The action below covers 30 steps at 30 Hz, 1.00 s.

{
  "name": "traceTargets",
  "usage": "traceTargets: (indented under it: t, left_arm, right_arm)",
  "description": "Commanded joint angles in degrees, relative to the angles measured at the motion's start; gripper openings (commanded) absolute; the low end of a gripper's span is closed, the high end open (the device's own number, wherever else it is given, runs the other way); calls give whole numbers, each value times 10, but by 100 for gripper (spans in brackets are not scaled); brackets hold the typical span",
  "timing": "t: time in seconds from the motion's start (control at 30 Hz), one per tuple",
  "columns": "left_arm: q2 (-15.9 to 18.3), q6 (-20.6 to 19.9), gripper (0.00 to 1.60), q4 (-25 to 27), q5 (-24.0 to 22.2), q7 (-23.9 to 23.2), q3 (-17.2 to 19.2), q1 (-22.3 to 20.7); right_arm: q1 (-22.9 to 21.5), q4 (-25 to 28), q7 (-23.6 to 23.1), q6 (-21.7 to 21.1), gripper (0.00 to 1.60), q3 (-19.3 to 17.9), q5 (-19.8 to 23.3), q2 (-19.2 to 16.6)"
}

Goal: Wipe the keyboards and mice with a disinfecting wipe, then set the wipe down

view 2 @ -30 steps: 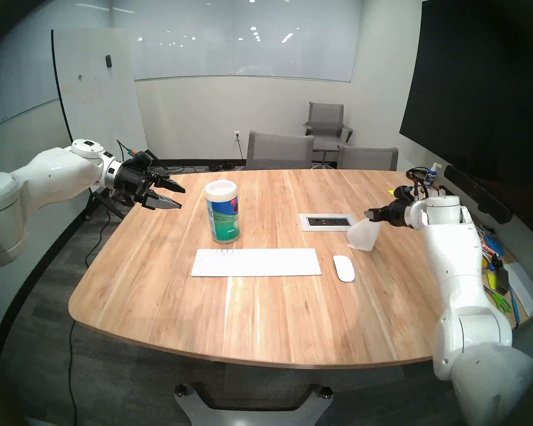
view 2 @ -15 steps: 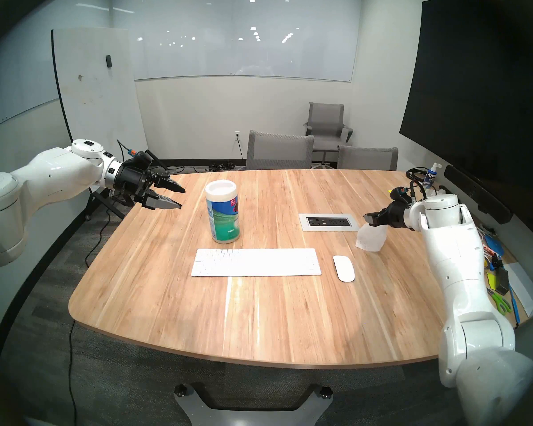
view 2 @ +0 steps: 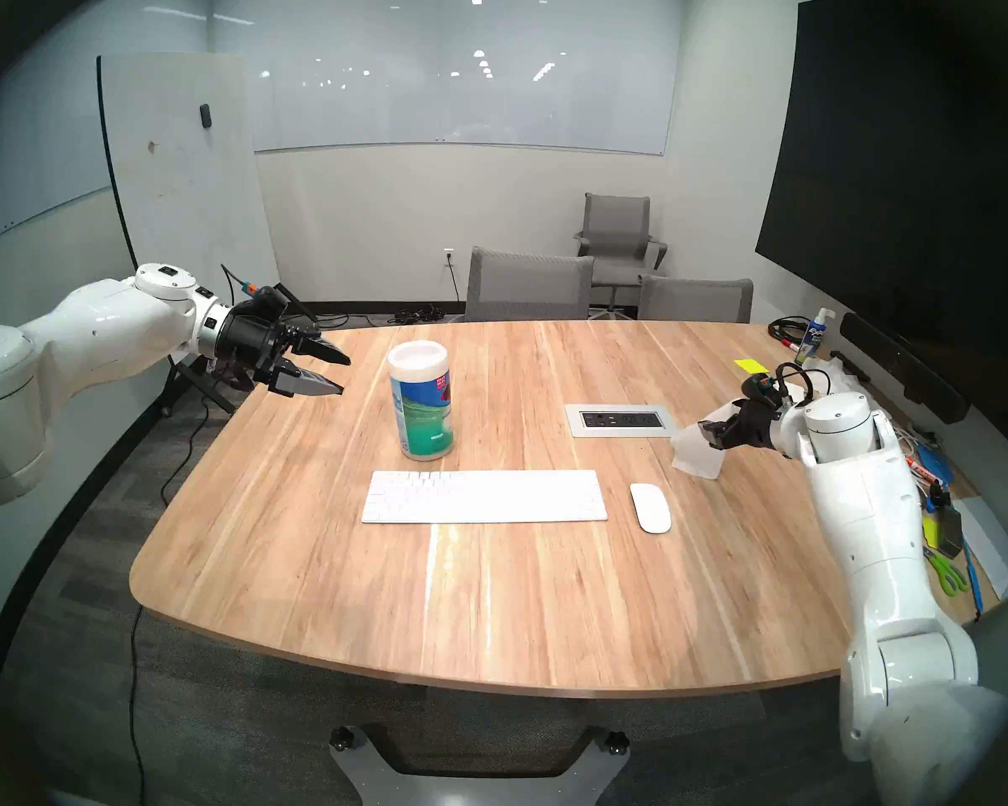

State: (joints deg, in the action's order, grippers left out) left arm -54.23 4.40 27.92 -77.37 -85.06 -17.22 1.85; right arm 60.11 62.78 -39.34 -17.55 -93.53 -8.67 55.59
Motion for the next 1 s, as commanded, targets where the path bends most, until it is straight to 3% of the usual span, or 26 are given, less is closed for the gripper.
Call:
traceTargets:
  t: [0.0,0.1,0.17,0.23,0.3,0.43,0.5,0.7,0.97]
  left_arm:
    - [0,-1,160,-1,-5,1,2,-14]
    - [0,-1,160,-1,-5,1,2,-14]
    - [0,-1,160,-1,-6,1,2,-14]
    - [0,-1,160,-1,-5,1,3,-14]
    - [0,-1,160,-1,-5,1,3,-14]
    - [0,-1,160,-1,-5,1,3,-14]
    - [0,-1,160,-1,-5,1,3,-14]
    - [0,-1,160,-1,-6,1,2,-14]
    - [0,-1,160,-1,-4,1,4,-13]
  right_arm:
    - [-3,10,6,29,160,-13,10,2]
    - [1,17,-45,8,160,-3,15,-15]
    - [8,24,-15,12,160,-25,27,3]
    - [0,20,-67,-5,160,-4,23,-17]
    - [15,29,-83,-9,160,5,16,-28]
    - [-8,16,-70,-63,160,-14,31,0]
    - [-19,13,-61,-65,160,-15,32,8]
    - [-20,8,-73,-108,160,15,7,2]
    - [-44,8,-54,-107,160,-9,21,21]
